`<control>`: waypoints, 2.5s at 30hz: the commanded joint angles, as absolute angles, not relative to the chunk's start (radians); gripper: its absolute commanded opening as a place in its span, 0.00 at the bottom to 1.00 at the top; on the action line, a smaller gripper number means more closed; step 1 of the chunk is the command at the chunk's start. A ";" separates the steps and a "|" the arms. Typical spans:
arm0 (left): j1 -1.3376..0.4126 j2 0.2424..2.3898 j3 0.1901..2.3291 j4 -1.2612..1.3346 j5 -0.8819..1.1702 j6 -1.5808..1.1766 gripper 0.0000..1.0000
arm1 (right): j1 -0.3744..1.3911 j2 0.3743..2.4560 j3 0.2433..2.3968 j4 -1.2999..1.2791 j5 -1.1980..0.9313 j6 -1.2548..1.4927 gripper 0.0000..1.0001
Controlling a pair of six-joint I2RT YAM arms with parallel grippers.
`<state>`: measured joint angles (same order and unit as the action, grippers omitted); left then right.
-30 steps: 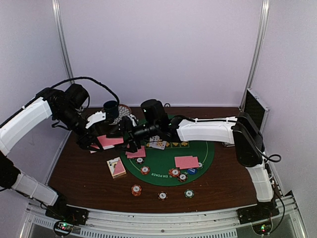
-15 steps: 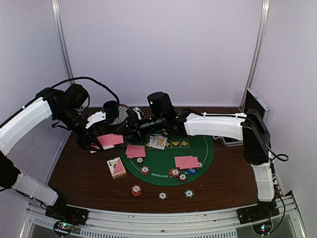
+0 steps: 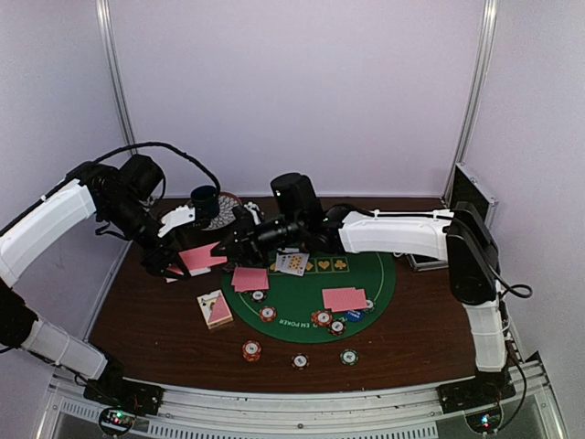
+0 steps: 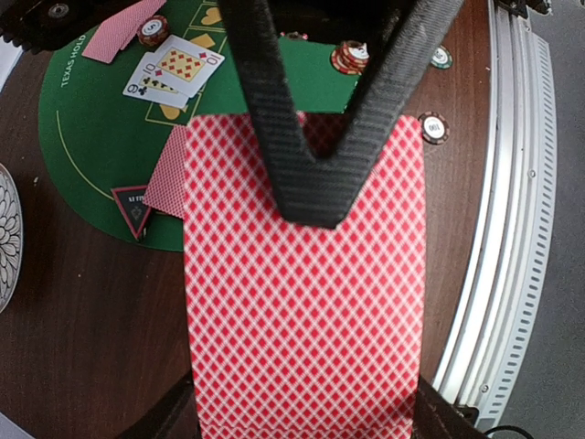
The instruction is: Distribute texas hold em gaming equipment
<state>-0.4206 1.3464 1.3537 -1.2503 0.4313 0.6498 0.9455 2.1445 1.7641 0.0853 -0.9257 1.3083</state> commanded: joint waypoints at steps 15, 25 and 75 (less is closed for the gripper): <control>-0.416 1.327 1.355 -1.236 0.442 0.668 0.00 | 0.836 1.965 1.725 -0.175 -0.946 1.077 0.00; -0.416 1.320 1.349 -1.235 0.439 0.666 0.00 | 0.747 2.030 2.078 -1.045 -0.586 0.456 0.00; -0.415 1.329 1.357 -1.245 0.431 0.672 0.00 | 1.029 2.347 1.769 -0.450 0.725 -0.566 0.00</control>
